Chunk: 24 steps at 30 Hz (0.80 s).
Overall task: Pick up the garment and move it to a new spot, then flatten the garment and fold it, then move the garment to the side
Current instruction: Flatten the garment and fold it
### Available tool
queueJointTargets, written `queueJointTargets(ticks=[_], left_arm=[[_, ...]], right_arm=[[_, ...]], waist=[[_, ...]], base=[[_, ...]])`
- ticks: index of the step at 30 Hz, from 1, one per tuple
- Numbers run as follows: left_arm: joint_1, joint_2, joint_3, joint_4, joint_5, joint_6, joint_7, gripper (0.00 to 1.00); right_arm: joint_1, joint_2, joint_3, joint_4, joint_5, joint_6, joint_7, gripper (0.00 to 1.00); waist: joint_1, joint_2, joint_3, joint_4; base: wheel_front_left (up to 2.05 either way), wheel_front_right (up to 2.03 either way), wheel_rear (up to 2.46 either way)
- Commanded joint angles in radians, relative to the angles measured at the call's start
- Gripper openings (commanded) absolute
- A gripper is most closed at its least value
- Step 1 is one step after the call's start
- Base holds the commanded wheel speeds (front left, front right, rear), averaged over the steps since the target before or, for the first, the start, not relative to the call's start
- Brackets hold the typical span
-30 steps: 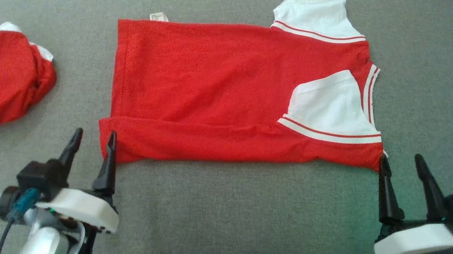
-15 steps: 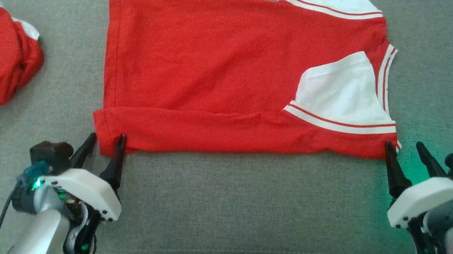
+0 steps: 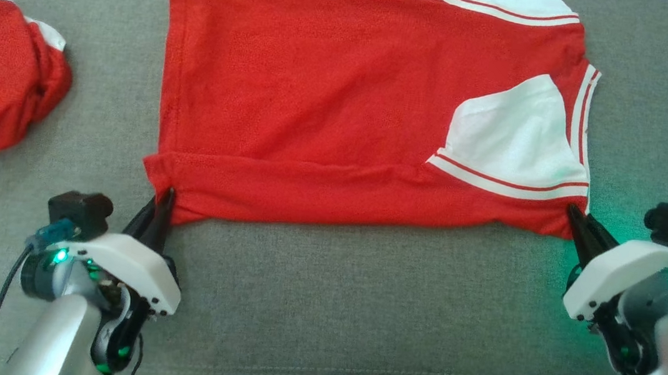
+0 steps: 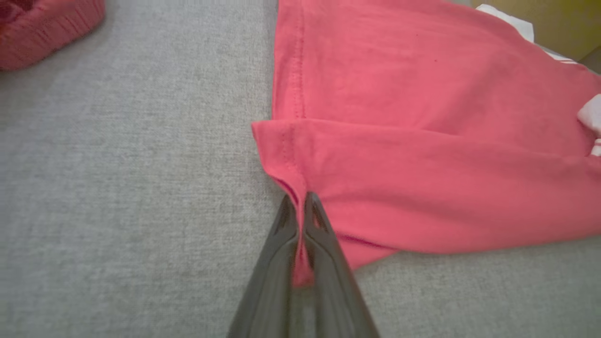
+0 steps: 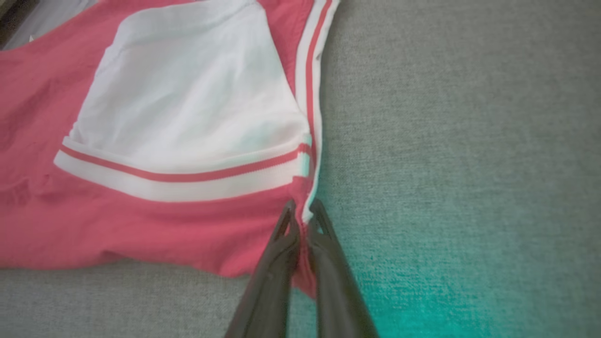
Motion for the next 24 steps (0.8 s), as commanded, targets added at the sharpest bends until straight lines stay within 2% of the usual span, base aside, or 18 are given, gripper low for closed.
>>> queueJointTargets(ticks=[1,10,18,19,20,21,22,23,24], left_arm=[[0.000,0.028,0.026,-0.033,0.001,0.011,-0.004,0.00],[0.112,0.085,0.049,-0.155,-0.002,0.056,0.041,0.00],[0.239,0.087,0.058,-0.238,-0.028,0.104,0.097,0.00],[0.247,0.087,0.055,-0.242,-0.032,0.104,0.106,0.00],[0.250,0.090,0.053,-0.245,-0.030,0.104,0.109,0.00],[0.250,0.090,0.053,-0.245,-0.030,0.104,0.109,0.00],[0.250,0.092,0.049,-0.245,-0.028,0.103,0.111,0.28],[0.251,0.093,0.046,-0.243,-0.030,0.102,0.117,1.00],[0.250,0.094,0.044,-0.244,-0.026,0.105,0.119,1.00]], right_arm=[[0.012,-0.011,0.010,-0.037,0.006,-0.001,-0.002,0.00],[0.198,0.022,-0.035,-0.213,-0.007,-0.001,0.003,0.00],[0.347,0.072,-0.054,-0.318,-0.020,-0.001,0.039,0.00],[0.361,0.076,-0.054,-0.327,-0.021,-0.001,0.046,0.13],[0.371,0.080,-0.059,-0.337,-0.027,-0.001,0.047,0.52],[0.371,0.080,-0.059,-0.337,-0.027,-0.001,0.047,0.52],[0.380,0.085,-0.068,-0.343,-0.036,-0.001,0.051,1.00],[0.385,0.090,-0.075,-0.354,-0.046,-0.001,0.046,1.00],[0.387,0.094,-0.082,-0.366,-0.059,-0.001,0.037,1.00]], waist=[[0.0000,0.0000,-0.006,0.003],[0.0000,0.0000,-0.074,0.001],[0.0000,0.0000,-0.123,0.004],[0.0000,0.0000,-0.127,0.007],[0.0000,0.0000,-0.129,0.009],[0.0000,0.0000,-0.129,0.009],[0.0000,0.0000,-0.132,0.009],[0.0000,0.0000,-0.134,0.009],[0.0000,0.0000,-0.137,0.008]], base=[[0.00,0.00,0.00],[0.00,0.00,0.00],[0.00,0.00,0.00],[0.00,0.00,0.00],[0.00,0.00,0.00],[0.00,0.00,0.00],[0.00,0.00,0.00],[0.00,0.00,0.00],[0.00,0.00,0.00]])
